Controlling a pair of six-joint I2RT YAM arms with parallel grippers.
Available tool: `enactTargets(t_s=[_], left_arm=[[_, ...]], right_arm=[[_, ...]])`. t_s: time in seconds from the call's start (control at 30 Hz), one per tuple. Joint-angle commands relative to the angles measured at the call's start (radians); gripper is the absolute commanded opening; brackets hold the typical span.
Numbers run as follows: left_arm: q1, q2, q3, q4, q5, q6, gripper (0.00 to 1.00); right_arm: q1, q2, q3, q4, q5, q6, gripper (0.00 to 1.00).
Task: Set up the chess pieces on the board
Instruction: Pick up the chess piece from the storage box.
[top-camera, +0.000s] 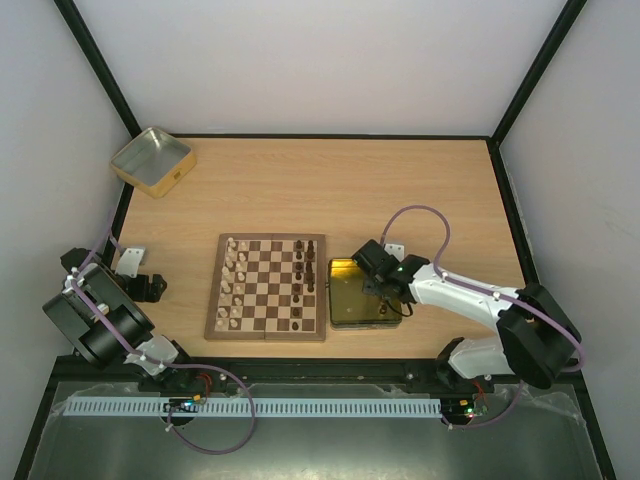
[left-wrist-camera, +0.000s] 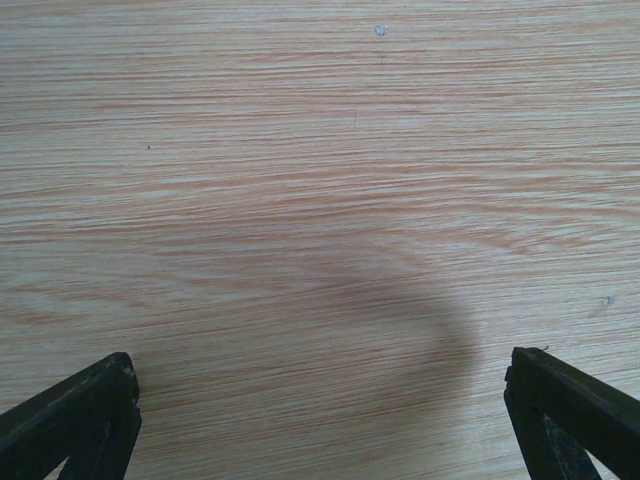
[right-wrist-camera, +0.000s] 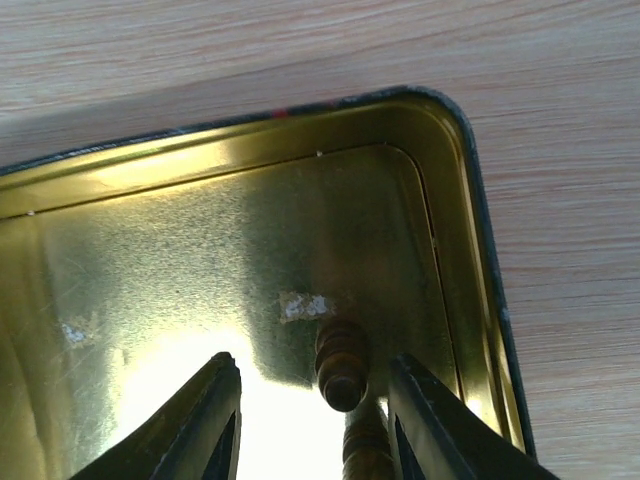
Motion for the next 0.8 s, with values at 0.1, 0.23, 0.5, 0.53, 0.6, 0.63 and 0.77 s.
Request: enactTargets(t_s=[0.1,0.23,0.5,0.53,0.6,0.63,0.77], left_arm=[[-0.002,0.057,-0.058,-0.112,-0.061,-0.035,0.99],[-0.002,0.057,-0.058,-0.113,-0.061,-0.034,0.99],[-0.001,0.052,-0.061,-0.114,-0.059,-0.033,0.99],[-0.002,0.053,-0.06,-0.114,-0.059,-0.032,0.99],[-0.002,0.055,-0.059,-0.115,-0.059,-0.032,0.99],[-0.002,0.056,-0.058,-0.116,-0.059,-0.031,0.99],[-0.001,0.056,-0.059,-0.116,-0.059,-0.032,0.99]], right_arm=[[-0.015,0.034,-0.026,0.038,0.012,-0.013,0.36],[-0.022,0.049,-0.022,0.047,0.015,-0.019,0.23],[-0.024,0.039,0.025,-0.001,0.02,-0.026,0.02],[-0.023,0.032,0.034,-0.012,0.021,-0.03,0.02],[-0.021,0.017,0.051,-0.03,0.013,-0.032,0.02],[-0.014,0.008,0.06,-0.041,0.009,-0.03,0.02],[0.048,-0.011,0.122,-0.095,0.035,-0.004,0.02]])
